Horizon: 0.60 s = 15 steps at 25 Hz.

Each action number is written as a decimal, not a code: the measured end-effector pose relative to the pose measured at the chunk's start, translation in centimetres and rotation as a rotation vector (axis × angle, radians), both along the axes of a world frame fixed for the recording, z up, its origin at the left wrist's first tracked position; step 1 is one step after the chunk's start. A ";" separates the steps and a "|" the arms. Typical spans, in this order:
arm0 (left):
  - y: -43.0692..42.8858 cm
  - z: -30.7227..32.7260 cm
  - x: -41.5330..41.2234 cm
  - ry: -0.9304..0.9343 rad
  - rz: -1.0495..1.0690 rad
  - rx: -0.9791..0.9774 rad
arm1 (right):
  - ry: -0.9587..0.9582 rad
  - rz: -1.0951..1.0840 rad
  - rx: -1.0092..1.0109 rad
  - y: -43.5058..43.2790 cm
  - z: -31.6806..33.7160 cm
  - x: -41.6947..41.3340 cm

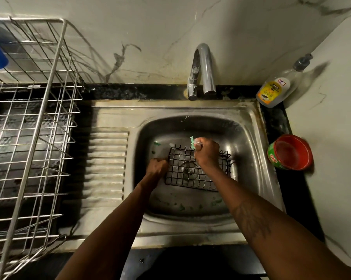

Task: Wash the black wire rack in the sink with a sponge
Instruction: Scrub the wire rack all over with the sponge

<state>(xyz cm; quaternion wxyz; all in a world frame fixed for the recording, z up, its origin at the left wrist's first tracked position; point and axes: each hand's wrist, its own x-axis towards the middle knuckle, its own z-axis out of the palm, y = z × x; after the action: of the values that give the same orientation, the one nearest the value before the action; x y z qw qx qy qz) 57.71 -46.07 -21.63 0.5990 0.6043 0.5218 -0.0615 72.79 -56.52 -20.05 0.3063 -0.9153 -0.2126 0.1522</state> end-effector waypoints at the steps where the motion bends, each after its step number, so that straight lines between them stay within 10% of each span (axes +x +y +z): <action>1: 0.2 -0.1 0.2 -0.051 0.029 -0.029 | 0.002 0.044 0.014 0.3 0.0 -0.5; 15: 0.1 1.2 0.4 0.078 -0.431 0.427 | -0.067 0.430 -0.054 2.6 -1.3 -4.6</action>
<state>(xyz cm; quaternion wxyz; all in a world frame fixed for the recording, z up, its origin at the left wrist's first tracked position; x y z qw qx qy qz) 58.15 -46.01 -20.43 0.4109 0.8106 0.4053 -0.0993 68.24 -53.92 -21.40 0.2347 -0.8614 -0.4088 0.1891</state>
